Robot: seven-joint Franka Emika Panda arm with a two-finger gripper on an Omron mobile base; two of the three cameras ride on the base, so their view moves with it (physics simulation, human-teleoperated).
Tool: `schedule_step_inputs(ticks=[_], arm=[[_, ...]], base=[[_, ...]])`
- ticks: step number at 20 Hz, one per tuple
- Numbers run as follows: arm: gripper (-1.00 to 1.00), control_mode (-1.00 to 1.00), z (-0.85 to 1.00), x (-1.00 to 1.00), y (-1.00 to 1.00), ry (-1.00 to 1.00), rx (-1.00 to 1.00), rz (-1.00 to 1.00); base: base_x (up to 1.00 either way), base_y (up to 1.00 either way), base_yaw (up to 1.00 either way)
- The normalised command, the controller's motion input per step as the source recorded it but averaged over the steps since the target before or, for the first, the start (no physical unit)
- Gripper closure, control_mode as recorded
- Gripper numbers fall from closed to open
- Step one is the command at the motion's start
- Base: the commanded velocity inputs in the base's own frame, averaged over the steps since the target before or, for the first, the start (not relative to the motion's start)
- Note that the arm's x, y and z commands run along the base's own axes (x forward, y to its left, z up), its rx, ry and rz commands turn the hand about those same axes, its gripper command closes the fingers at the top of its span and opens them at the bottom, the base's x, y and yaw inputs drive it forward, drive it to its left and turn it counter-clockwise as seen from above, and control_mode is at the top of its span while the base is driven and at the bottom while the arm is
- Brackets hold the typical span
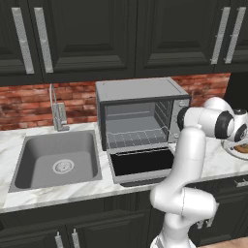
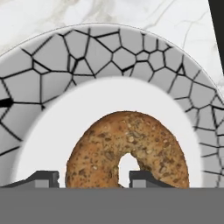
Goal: Pick up the bagel from the plate, place it on the toaster oven rack, close the door, and set the timer.
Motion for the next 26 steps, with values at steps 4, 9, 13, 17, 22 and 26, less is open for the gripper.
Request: schedule_step_inputs(ticks=[4,9,13,17,22,26], arm=[[1.0,-1.0,-0.11,-0.53,0.16,-0.01,0.0,0.0],[1.0,-1.0,0.46,-0.63,0.44,-0.2,0.0,0.0],[1.0,-1.0,0.93,-0.56,0.64,-0.36,0.0,0.0],[1.0,-1.0,1.0,-0.45,0.82,-0.28,-0.03,0.0],[1.0,-1.0,1.0,-0.25,0.93,-0.03,-0.1,0.0],[1.0,-1.0,0.99,-0.02,0.97,0.11,-0.1,0.0]], base=[[0.0,0.0,0.0],[0.0,0.0,0.0],[0.0,0.0,0.0],[0.0,0.0,0.0],[0.0,0.0,0.0],[0.0,0.0,0.0]])
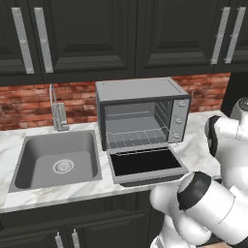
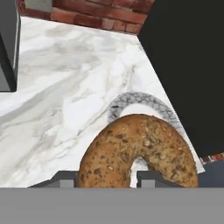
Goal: Pick up the bagel from the plate, place it on the toaster oven rack, close the door, and set the timer.
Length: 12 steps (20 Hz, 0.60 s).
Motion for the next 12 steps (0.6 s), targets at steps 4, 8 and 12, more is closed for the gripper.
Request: schedule_step_inputs(ticks=[4,8,12], arm=[[1.0,-1.0,0.86,0.0,0.97,0.16,-0.02,0.02],[1.0,-1.0,0.53,0.0,1.0,0.25,0.0,0.07],[1.0,-1.0,0.16,0.05,1.0,0.26,0.02,0.11]], base=[[0.0,0.0,0.0],[0.0,0.0,0.0],[0.0,0.0,0.0]])
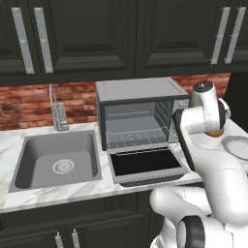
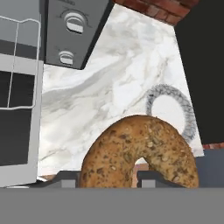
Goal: Pick up the bagel from the plate, place it on the toaster oven rack, close the door, and set the timer.
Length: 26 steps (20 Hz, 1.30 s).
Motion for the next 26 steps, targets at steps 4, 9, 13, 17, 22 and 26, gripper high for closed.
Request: schedule_step_inputs(ticks=[4,9,13,17,22,26], arm=[[1.0,-1.0,0.0,0.1,1.0,0.2,0.03,0.14],[1.0,-1.0,-0.09,0.21,0.99,0.03,0.03,0.11],[1.0,-1.0,-0.3,0.55,0.87,0.06,0.07,0.09],[1.0,-1.0,-0.4,0.64,0.57,0.06,0.08,0.09],[1.0,-1.0,-0.37,0.49,0.46,0.0,0.05,0.07],[1.0,-1.0,-0.4,0.35,0.39,0.0,0.0,0.02]], base=[[0.0,0.0,0.0],[0.0,0.0,0.0],[0.0,0.0,0.0],[0.0,0.0,0.0],[0.0,0.0,0.0],[0.0,0.0,0.0]])
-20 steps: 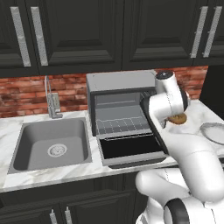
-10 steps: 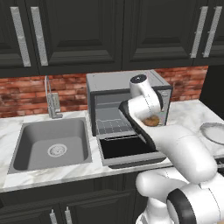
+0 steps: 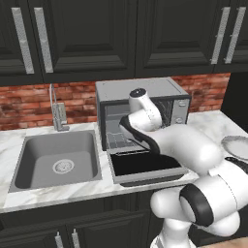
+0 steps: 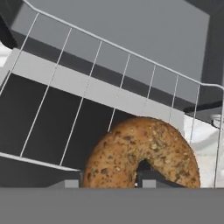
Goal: Pick up the bagel from the plate, place it on the toaster oven rack, close the door, and set the timer.
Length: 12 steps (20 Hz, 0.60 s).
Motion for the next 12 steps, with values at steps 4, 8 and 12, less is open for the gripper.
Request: schedule_step_inputs(ticks=[4,8,12], arm=[[1.0,-1.0,-0.4,0.35,0.27,0.0,0.0,0.0],[1.0,-1.0,-0.31,0.33,0.06,0.0,0.02,0.0],[1.0,-1.0,-0.32,0.31,0.0,0.0,0.03,0.0]], base=[[0.0,0.0,0.0],[0.0,0.0,0.0],[0.0,0.0,0.0]])
